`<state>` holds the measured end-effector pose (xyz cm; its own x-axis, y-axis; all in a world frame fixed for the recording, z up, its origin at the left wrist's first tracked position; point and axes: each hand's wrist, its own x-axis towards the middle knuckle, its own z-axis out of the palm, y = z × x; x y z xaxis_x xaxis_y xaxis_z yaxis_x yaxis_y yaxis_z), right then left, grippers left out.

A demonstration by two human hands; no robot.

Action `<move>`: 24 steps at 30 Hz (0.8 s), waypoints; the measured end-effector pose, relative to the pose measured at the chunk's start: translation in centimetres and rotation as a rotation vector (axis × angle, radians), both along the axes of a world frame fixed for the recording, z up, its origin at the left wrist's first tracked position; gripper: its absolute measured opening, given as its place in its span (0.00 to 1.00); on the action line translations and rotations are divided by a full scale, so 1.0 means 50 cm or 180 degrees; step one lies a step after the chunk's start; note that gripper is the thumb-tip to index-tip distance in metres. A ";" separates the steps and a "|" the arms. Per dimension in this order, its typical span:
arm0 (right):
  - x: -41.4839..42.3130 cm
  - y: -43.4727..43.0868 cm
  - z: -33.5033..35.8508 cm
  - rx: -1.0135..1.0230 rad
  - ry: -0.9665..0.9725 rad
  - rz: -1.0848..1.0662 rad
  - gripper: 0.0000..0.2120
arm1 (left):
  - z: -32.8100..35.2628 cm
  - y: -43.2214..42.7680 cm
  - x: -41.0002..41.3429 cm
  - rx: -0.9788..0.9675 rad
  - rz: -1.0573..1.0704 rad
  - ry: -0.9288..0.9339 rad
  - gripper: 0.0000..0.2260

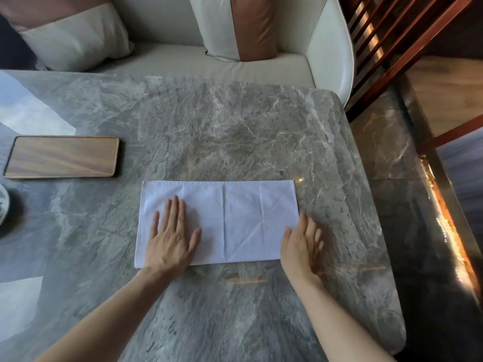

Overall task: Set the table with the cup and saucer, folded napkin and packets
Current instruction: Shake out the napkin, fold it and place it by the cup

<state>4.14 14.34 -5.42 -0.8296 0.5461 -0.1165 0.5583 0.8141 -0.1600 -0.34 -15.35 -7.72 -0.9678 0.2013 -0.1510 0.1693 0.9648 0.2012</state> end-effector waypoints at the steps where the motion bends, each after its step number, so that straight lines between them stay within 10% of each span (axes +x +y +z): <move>1: 0.003 0.002 0.009 0.0048 0.0020 -0.0166 0.24 | 0.007 0.022 0.000 0.0079 -0.0091 0.0023 0.36; 11: -0.014 0.047 0.025 -0.1533 -0.0593 -0.1234 0.18 | -0.019 0.130 0.015 0.0061 -0.0743 -0.0215 0.32; 17: -0.001 -0.011 0.071 -0.1987 0.0712 -0.0851 0.07 | -0.002 0.134 0.012 0.0316 -0.0699 -0.0371 0.32; 24: 0.021 -0.217 0.133 -0.1854 0.1394 0.0488 0.04 | 0.132 0.156 -0.082 0.2988 0.0845 -0.1075 0.31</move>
<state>5.17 3.51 1.21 -0.9285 0.3714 0.0073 0.2312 0.5932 -0.7712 -4.45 -7.57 -1.14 -0.9346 0.1644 -0.3155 -0.2314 0.3927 0.8901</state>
